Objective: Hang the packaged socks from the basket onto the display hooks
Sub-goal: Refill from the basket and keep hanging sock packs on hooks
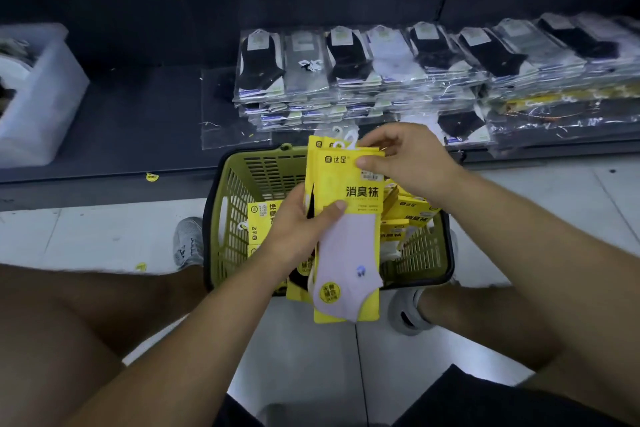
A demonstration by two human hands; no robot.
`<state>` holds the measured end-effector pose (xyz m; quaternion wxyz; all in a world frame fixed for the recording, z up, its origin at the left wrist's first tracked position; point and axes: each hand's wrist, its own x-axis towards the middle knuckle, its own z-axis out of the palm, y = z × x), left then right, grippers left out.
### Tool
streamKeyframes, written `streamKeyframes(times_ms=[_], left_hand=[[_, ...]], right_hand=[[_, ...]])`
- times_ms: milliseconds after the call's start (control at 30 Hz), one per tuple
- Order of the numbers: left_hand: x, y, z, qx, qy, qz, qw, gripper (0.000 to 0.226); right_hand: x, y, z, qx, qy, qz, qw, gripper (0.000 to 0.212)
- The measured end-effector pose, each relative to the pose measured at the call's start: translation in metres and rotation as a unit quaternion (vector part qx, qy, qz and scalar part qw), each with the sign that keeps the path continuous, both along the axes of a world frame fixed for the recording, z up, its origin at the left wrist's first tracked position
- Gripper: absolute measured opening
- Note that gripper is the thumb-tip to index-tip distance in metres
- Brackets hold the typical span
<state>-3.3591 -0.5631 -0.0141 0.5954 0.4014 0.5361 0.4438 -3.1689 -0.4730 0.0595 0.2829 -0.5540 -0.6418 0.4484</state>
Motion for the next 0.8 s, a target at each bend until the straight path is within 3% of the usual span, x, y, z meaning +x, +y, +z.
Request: streamKeyframes(times_ms=[133,233,333,433,600,800], left_hand=[[-0.007,-0.002,-0.013,-0.043,0.004,0.053,0.998,0.028],[-0.017,-0.002,-0.019,-0.068,-0.013,0.087,0.994,0.032],[-0.021,-0.003,-0.025,-0.082,-0.013,0.097,0.992,0.032],[-0.019,-0.005,-0.028,-0.087,-0.009,0.097,0.991,0.032],[-0.015,-0.003,-0.027,-0.086,-0.003,0.093,0.992,0.031],[-0.008,0.001,-0.022,-0.088,-0.009,0.103,0.991,0.031]], right_hand=[[0.030,-0.011,-0.034,0.075,-0.077,-0.080,0.991,0.012],[0.063,-0.027,-0.064,0.043,-0.237,0.033,0.970,0.005],[0.071,-0.042,-0.090,0.020,-0.391,0.122,0.912,0.040],[0.065,-0.048,-0.105,0.055,-0.393,0.094,0.913,0.041],[0.071,-0.054,-0.114,0.069,-0.381,0.035,0.922,0.016],[0.101,-0.052,-0.112,0.166,-0.361,-0.088,0.913,0.019]])
